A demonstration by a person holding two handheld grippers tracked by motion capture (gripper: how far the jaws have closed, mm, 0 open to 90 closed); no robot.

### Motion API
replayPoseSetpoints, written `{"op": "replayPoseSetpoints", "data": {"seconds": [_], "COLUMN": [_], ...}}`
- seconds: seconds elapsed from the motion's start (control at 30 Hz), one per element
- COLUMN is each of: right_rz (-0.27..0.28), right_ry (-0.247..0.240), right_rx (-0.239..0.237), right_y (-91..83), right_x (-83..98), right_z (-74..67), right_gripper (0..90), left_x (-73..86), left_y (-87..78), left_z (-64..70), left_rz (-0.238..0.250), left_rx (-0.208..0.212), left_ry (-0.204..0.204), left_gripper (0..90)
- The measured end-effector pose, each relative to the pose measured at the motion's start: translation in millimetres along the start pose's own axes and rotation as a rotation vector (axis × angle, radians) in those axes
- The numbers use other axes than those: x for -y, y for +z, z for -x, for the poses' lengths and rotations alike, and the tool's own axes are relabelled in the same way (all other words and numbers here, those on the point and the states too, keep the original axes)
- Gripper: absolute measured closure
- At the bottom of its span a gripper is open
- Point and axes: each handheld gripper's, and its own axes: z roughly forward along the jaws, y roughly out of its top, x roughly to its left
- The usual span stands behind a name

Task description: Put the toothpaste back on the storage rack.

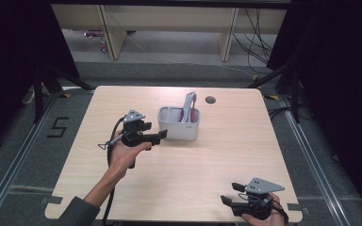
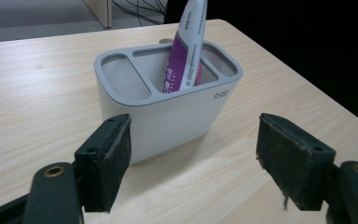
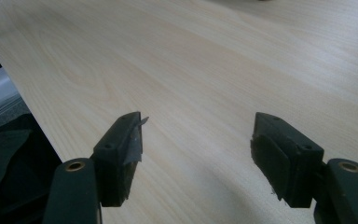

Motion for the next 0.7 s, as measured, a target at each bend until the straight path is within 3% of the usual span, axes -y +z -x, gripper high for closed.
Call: {"op": "replayPoseSetpoints", "data": {"seconds": [0.1, 0.13, 0.2, 0.27, 0.3, 0.47, 0.5, 0.57, 0.7], "right_rz": [0.004, -0.003, -0.005, -0.007, -0.001, -0.007, -0.015, -0.006, -0.004], "right_ry": [-0.02, 0.007, 0.013, 0.006, -0.022, -0.018, 0.008, -0.02, -0.019], "right_rx": [0.011, 0.004, 0.001, 0.006, 0.015, 0.017, 0.01, 0.021, 0.019], "right_y": [0.1, -0.1, -0.8, -1.1, -1.0, 1.6, 1.8, 1.9, 1.5], "right_x": [1.0, 1.8, 1.6, 1.0, 0.6, 0.7, 1.0, 0.9, 1.1], "right_z": [1.9, 0.1, -1.0, -1.6, 0.1, 0.4, -1.1, -0.2, -1.3], "right_gripper": [34.3, 34.3, 34.3, 34.3, 34.3, 34.3, 34.3, 34.3, 34.3], "left_x": [5.8, 7.6, 11.3, 15.7, 18.0, 29.1, 31.3, 35.3, 42.3], "left_y": [-4.9, -6.9, -10.0, -13.9, -16.0, -26.0, -27.1, -29.4, -33.3], "left_z": [3.5, 4.7, 7.3, 9.5, 10.6, 14.2, 14.1, 14.5, 15.0], "left_rz": [-0.001, -0.007, -0.012, -0.01, -0.008, -0.022, -0.017, -0.013, -0.017], "left_rx": [0.02, 0.021, 0.028, 0.039, 0.044, 0.041, 0.044, 0.046, 0.04], "left_ry": [0.01, 0.015, 0.021, 0.031, 0.035, 0.059, 0.065, 0.068, 0.076], "left_gripper": [24.1, 23.8, 23.2, 22.6, 22.3, 20.8, 20.6, 20.6, 19.9]}}
